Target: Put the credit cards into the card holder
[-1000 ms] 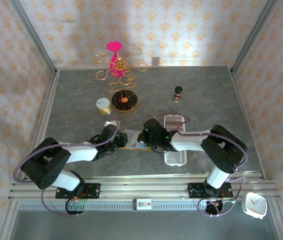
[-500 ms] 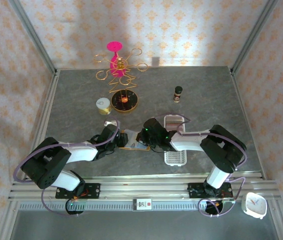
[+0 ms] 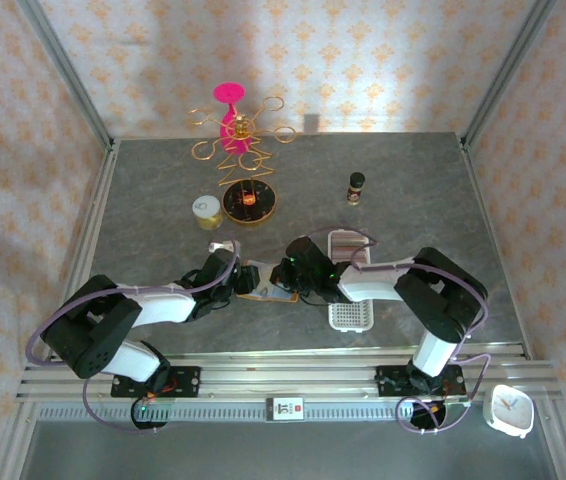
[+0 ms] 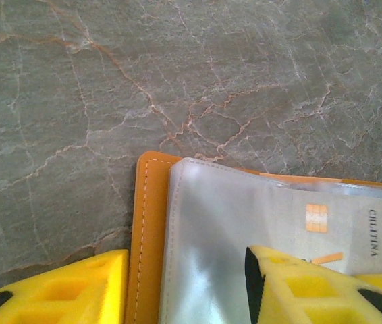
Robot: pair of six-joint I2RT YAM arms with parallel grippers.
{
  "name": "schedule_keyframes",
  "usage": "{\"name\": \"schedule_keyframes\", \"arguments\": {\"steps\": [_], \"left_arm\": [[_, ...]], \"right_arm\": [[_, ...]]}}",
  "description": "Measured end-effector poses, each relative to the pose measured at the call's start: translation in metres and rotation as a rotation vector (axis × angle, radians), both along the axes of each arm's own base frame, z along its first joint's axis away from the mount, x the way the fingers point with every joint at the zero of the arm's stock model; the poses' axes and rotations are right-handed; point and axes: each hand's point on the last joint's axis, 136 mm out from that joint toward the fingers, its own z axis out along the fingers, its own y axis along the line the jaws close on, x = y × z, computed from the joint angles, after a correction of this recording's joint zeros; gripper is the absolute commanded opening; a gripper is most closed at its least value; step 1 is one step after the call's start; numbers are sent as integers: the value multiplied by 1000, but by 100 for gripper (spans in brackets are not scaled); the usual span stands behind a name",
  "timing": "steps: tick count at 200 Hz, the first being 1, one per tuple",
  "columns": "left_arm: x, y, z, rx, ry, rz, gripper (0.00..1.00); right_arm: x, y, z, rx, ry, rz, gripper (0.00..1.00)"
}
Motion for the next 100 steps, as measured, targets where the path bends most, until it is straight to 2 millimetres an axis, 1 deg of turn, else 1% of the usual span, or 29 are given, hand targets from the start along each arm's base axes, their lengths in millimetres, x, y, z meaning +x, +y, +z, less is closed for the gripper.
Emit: {"name": "schedule_keyframes", "arguments": {"steps": [34, 100], "left_arm": [[1, 0, 0, -16, 9, 0, 46], [1, 1, 0, -39, 16, 1, 43]], "right_arm": [[1, 2, -4, -8, 2, 7, 0], [8, 11, -4, -5, 0, 11, 0]]}}
